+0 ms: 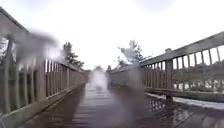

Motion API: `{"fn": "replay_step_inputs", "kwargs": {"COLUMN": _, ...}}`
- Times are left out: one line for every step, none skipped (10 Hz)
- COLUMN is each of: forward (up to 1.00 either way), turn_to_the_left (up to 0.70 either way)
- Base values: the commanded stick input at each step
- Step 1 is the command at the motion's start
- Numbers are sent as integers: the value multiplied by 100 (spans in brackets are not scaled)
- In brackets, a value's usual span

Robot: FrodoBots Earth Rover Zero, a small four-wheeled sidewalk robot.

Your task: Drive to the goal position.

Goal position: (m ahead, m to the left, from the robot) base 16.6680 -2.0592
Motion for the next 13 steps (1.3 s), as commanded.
{"fn": "replay_step_inputs", "kwargs": {"forward": 45, "turn_to_the_left": 0}}
{"fn": "replay_step_inputs", "kwargs": {"forward": 45, "turn_to_the_left": 0}}
{"fn": "replay_step_inputs", "kwargs": {"forward": 45, "turn_to_the_left": 0}}
{"fn": "replay_step_inputs", "kwargs": {"forward": 45, "turn_to_the_left": 0}}
{"fn": "replay_step_inputs", "kwargs": {"forward": 45, "turn_to_the_left": 0}}
{"fn": "replay_step_inputs", "kwargs": {"forward": 45, "turn_to_the_left": 0}}
{"fn": "replay_step_inputs", "kwargs": {"forward": 45, "turn_to_the_left": 0}}
{"fn": "replay_step_inputs", "kwargs": {"forward": 45, "turn_to_the_left": 0}}
{"fn": "replay_step_inputs", "kwargs": {"forward": 45, "turn_to_the_left": 0}}
{"fn": "replay_step_inputs", "kwargs": {"forward": 45, "turn_to_the_left": 0}}
{"fn": "replay_step_inputs", "kwargs": {"forward": 45, "turn_to_the_left": 0}}
{"fn": "replay_step_inputs", "kwargs": {"forward": 45, "turn_to_the_left": 0}}
{"fn": "replay_step_inputs", "kwargs": {"forward": 45, "turn_to_the_left": 0}}
